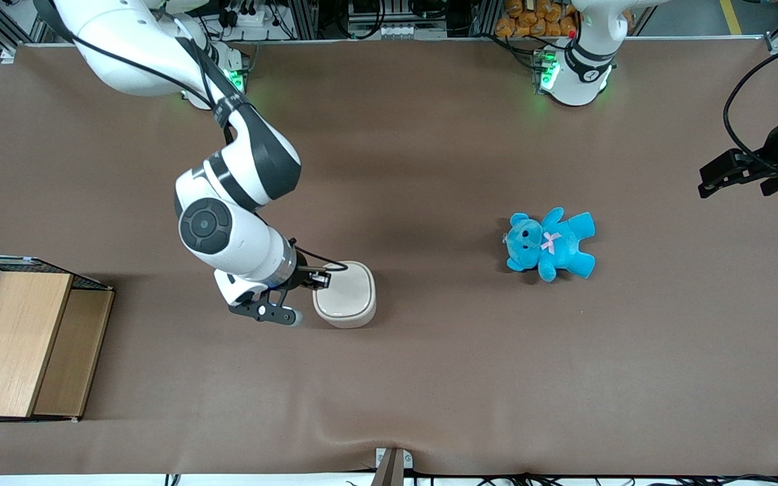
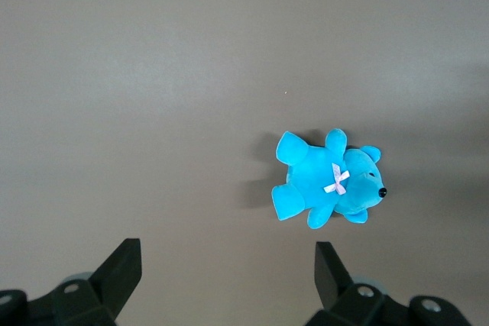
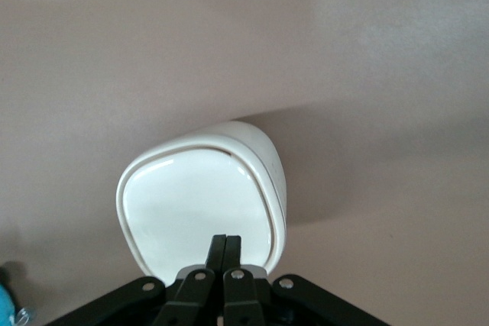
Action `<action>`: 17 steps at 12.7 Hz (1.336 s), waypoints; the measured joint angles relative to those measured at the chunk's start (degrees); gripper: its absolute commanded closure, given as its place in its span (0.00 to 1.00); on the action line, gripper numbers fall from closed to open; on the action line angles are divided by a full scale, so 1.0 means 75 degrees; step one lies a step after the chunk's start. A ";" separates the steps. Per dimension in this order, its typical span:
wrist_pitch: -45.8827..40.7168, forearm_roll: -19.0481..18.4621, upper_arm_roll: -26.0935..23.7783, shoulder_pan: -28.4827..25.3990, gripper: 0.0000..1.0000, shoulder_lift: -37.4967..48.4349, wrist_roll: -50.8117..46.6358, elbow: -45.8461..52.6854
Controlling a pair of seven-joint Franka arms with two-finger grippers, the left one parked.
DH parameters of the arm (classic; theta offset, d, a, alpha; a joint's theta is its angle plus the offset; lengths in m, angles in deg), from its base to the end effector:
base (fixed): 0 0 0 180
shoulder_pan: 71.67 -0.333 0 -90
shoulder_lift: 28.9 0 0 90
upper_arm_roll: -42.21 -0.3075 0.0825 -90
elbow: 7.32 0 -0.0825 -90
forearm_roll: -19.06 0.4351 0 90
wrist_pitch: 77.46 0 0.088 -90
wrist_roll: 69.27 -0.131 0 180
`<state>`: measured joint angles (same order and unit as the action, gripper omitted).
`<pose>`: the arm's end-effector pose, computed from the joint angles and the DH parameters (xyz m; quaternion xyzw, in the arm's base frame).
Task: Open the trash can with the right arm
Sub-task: 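Press the right gripper down on the lid to pop it open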
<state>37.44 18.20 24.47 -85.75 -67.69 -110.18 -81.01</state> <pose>0.6917 0.3700 0.3222 -0.9892 0.1114 0.0231 0.0920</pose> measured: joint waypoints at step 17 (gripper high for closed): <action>0.0082 -0.0699 0.0124 -0.0324 1.00 -0.0750 -0.0043 0.0399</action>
<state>38.06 12.96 25.41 -88.18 -73.31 -110.51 -78.02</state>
